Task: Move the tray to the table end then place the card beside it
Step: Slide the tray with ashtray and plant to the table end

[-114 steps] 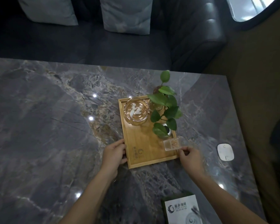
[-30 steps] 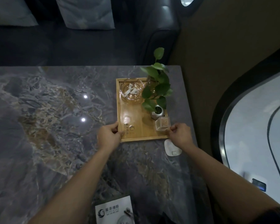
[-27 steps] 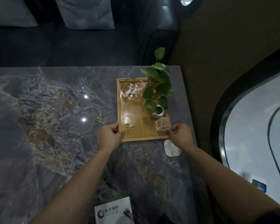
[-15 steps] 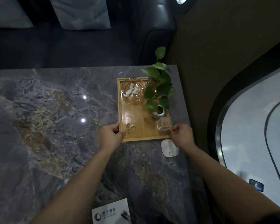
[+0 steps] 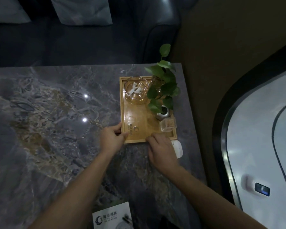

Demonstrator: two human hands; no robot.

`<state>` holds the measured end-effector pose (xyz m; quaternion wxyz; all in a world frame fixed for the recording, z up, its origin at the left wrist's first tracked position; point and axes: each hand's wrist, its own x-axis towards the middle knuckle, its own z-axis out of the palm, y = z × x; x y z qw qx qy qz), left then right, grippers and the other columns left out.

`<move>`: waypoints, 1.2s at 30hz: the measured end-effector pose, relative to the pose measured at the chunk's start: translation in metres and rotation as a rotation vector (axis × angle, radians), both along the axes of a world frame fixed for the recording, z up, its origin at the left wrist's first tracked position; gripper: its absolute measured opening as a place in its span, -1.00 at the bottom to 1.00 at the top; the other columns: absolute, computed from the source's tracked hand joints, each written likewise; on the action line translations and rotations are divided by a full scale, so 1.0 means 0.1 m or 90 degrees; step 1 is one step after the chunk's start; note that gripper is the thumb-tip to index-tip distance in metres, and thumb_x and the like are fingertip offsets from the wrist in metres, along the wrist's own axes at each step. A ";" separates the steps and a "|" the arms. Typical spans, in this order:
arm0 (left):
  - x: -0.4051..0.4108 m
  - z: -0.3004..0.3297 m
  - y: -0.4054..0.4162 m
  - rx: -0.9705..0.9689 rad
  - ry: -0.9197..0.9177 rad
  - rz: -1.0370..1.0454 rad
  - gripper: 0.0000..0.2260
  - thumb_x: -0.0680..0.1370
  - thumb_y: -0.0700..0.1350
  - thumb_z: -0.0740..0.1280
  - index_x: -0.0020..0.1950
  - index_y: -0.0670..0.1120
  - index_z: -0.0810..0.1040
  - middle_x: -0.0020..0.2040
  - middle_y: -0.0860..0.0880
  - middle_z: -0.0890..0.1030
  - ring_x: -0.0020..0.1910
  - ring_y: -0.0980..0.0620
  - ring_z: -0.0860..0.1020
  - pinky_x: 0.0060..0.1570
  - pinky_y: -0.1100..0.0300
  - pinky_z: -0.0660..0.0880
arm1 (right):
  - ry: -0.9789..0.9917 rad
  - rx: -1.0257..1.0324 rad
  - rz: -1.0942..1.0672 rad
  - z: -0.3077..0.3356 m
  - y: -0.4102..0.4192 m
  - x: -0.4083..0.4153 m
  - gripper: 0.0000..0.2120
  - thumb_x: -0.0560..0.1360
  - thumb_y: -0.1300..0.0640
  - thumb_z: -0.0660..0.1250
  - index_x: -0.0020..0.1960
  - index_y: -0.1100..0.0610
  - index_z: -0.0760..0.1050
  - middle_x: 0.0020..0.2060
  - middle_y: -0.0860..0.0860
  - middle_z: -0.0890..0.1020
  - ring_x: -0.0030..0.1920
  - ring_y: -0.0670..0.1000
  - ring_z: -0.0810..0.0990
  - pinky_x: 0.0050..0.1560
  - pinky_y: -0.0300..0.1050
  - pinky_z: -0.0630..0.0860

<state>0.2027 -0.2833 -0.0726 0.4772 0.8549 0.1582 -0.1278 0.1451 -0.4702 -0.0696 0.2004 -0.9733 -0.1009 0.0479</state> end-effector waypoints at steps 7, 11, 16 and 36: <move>0.01 -0.05 0.02 0.017 0.010 0.003 -0.59 0.42 -0.19 0.51 0.26 -0.04 0.60 0.01 -0.03 0.74 -0.11 0.14 0.65 0.04 0.18 0.57 | 0.022 -0.043 0.022 -0.10 0.11 0.22 -0.89 0.44 0.14 0.39 -0.07 0.13 0.51 -0.13 0.07 0.57 -0.07 0.13 0.52 -0.07 0.03 0.49; 0.02 -0.06 0.01 0.011 0.009 0.008 -0.58 0.41 -0.21 0.51 0.26 -0.06 0.60 0.01 -0.03 0.73 -0.10 0.14 0.65 0.01 0.22 0.55 | 0.016 -0.037 0.011 -0.13 0.10 0.22 -0.90 0.44 0.14 0.39 -0.07 0.11 0.52 -0.13 0.06 0.57 -0.07 0.12 0.52 -0.07 0.02 0.48; 0.01 -0.06 -0.08 -0.018 0.020 0.020 -0.58 0.41 -0.24 0.51 0.26 -0.08 0.60 0.00 -0.03 0.73 -0.13 0.17 0.63 0.08 0.13 0.59 | 0.011 -0.031 -0.009 -0.14 0.02 0.21 -0.91 0.45 0.14 0.39 -0.08 0.12 0.51 -0.14 0.07 0.57 -0.09 0.12 0.51 -0.09 0.02 0.46; 0.05 -0.10 -0.56 -0.024 0.019 -0.028 -0.61 0.41 -0.22 0.52 0.23 -0.09 0.62 -0.01 -0.01 0.73 -0.18 0.22 0.59 0.02 0.20 0.58 | 0.050 -0.043 -0.055 -0.10 -0.45 0.18 -0.92 0.48 0.12 0.36 -0.07 0.10 0.51 -0.11 0.05 0.55 -0.04 0.10 0.50 -0.05 0.00 0.41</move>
